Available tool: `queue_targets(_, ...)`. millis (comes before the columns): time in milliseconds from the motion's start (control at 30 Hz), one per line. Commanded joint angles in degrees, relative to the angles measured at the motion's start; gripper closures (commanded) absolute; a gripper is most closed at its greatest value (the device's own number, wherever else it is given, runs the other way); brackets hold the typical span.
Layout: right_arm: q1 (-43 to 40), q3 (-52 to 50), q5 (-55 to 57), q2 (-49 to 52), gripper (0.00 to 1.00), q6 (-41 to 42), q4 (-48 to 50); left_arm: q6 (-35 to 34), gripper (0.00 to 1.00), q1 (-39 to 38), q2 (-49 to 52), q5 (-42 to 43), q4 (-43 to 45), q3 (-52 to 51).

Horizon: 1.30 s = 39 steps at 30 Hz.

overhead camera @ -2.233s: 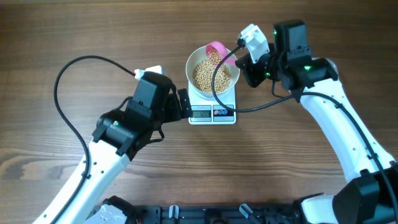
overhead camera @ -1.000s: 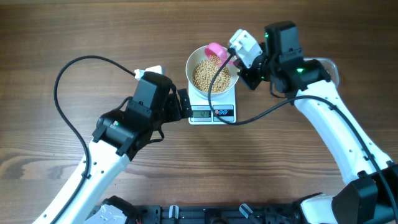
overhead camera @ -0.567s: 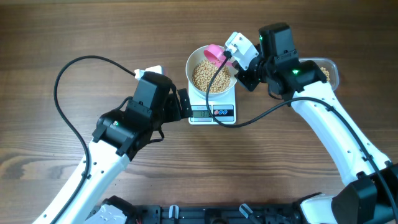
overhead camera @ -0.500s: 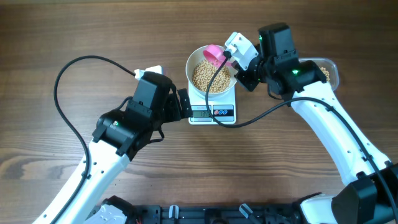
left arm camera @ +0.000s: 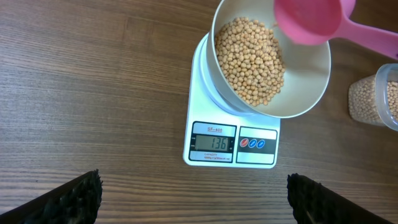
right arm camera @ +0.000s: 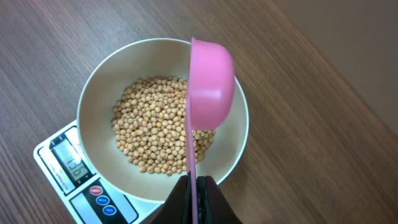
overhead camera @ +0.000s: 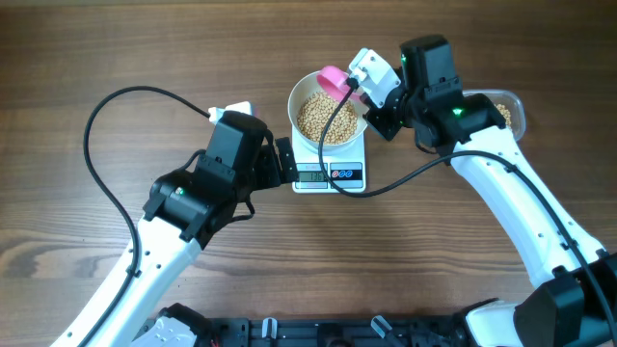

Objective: Scoop item into bowl and weigh 150g on scale
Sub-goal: 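Tip the scoop slowly with the right gripper to pour beans into bowl, then move the empty scoop back to the bean tub with the right gripper, then dip the pink scoop into the soybeans and scoop them up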

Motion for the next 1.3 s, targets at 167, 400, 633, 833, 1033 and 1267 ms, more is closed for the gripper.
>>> queue_targets(167,0.3,0.4,-0.7,-0.9,0.96,20.7,5.2,0.5,0.0,0.3,-0.4,-0.6,0.1,0.0)
queue_targets(400,-3.9,0.4,0.1,-3.1,0.96,27.7,9.7,0.5,0.0,0.3,-0.4,-0.6,0.1,0.0)
queue_targets(633,-21.1,0.4,-11.7,-5.9,0.96,36.1,8.9,0.5,0.0,0.3,-0.4,-0.6,0.1,0.0)
queue_targets(833,-34.0,0.4,-10.0,-5.9,0.96,32.4,1.5,0.5,0.0,0.3,-0.4,-0.6,0.1,0.0)
queue_targets(1033,-36.9,0.4,3.2,-4.6,0.96,11.8,-13.1,0.5,0.0,0.3,-0.4,-0.6,0.1,0.0)
queue_targets(1267,-36.3,0.3,8.4,-1.3,0.96,10.0,-16.4,0.5,0.0,0.3,-0.4,-0.6,0.1,0.0)
